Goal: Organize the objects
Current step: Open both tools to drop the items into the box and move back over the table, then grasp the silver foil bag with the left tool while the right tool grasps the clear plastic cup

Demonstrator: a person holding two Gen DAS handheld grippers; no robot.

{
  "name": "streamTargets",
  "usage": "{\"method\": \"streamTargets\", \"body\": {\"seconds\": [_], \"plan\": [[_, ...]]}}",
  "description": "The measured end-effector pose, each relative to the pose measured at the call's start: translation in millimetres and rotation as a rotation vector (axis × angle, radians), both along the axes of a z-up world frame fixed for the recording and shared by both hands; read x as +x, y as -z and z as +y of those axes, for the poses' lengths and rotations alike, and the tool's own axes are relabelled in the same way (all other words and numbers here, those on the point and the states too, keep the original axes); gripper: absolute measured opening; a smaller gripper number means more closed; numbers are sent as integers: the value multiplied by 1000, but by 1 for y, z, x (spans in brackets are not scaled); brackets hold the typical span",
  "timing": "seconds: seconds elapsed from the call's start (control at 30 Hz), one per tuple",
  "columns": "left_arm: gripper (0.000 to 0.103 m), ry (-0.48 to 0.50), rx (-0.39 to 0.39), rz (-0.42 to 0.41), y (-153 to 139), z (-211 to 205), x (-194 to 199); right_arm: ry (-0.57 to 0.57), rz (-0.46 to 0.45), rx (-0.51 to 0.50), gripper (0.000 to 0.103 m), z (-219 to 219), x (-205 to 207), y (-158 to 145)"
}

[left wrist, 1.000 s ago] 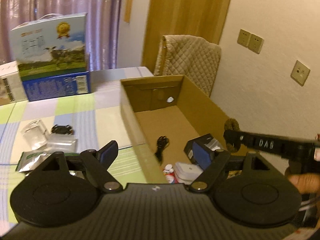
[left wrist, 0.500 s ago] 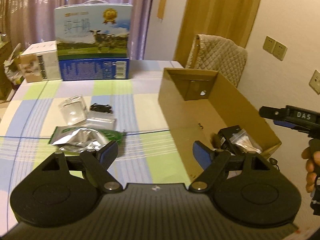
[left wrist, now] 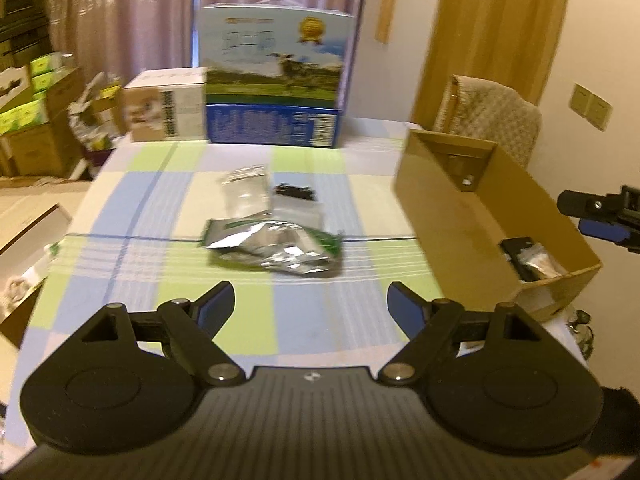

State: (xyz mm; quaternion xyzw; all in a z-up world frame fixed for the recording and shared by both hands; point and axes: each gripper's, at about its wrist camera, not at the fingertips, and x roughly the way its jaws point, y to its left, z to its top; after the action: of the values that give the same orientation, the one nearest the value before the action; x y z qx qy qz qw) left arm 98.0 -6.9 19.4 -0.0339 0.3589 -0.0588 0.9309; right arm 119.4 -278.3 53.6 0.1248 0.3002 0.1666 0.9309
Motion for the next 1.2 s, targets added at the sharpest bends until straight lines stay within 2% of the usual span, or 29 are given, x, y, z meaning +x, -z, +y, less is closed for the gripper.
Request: {"method": "streamTargets", "body": {"seconds": [0.17, 0.27, 0.57, 0.7, 0.83, 0.97, 1.2], "plan": [[82, -51, 9, -7, -1, 31, -6, -73, -17, -36, 71, 32, -2, 0], [82, -46, 24, -12, -3, 41, -6, -90, -13, -47, 71, 44, -1, 3], [85, 61, 130, 0, 3, 48, 5, -165, 24, -113, 71, 63, 7, 21], [89, 160, 193, -1, 8, 48, 17, -213, 52, -155, 71, 71, 19, 34], [92, 287, 204, -25, 14, 49, 33, -251, 82, -185, 71, 80, 34, 48], [96, 450, 321, -49, 26, 41, 52, -322, 123, -216, 71, 92, 56, 59], [98, 715, 498, -37, 62, 32, 103, -512, 116, -419, 71, 122, 108, 68]]}}
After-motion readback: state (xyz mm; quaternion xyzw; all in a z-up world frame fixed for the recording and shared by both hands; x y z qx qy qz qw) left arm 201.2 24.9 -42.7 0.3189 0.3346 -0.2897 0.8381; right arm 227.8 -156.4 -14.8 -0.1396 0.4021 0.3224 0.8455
